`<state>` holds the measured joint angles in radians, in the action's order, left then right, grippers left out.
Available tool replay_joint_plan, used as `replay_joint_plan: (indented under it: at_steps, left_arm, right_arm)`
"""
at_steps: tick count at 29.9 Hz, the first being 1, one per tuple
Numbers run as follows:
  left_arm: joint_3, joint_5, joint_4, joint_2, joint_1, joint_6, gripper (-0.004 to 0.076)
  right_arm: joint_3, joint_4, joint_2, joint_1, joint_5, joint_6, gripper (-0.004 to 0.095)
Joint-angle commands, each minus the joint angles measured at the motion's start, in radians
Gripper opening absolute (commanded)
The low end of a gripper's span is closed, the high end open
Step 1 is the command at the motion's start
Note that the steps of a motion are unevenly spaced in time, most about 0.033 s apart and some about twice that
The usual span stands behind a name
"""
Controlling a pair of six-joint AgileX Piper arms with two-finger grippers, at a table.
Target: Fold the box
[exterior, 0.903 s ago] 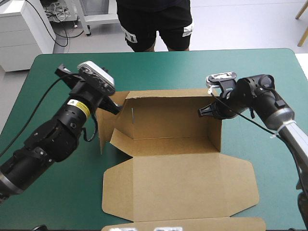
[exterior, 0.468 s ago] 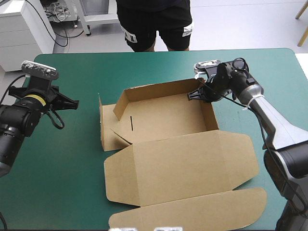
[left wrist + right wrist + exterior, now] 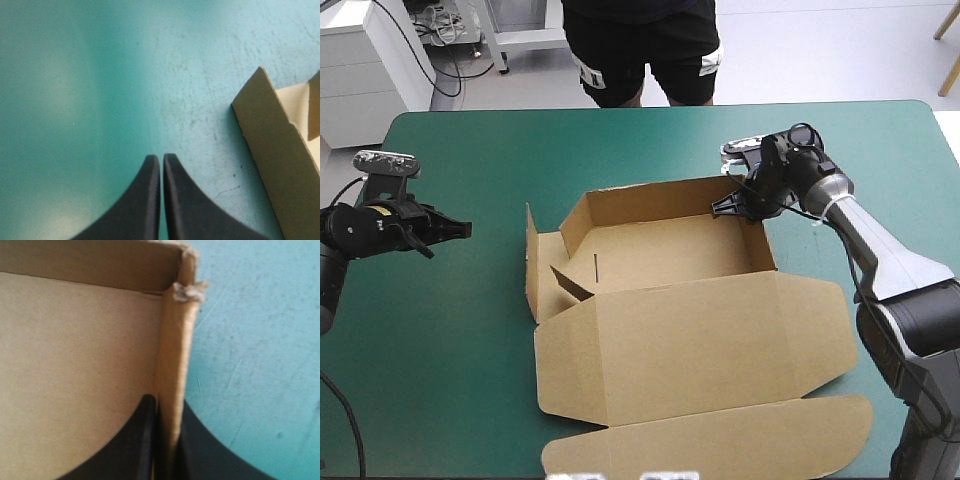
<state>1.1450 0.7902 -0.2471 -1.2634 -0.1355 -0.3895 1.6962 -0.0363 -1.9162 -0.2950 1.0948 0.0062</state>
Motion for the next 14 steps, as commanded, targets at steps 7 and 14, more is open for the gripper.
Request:
replay_joint_plan:
  at_steps: [7,14]
  left_arm:
    - [0.03,0.007,-0.052,-0.005,-0.004,-0.016,0.0003]
    - [0.03,0.024,-0.081,-0.007,-0.004,-0.024,0.0003]
  right_arm:
    - [0.09,-0.067,0.044,0.002,0.075,0.009,0.0469]
    - [0.18,-0.067,0.109,0.002,0.075,0.006,0.0476]
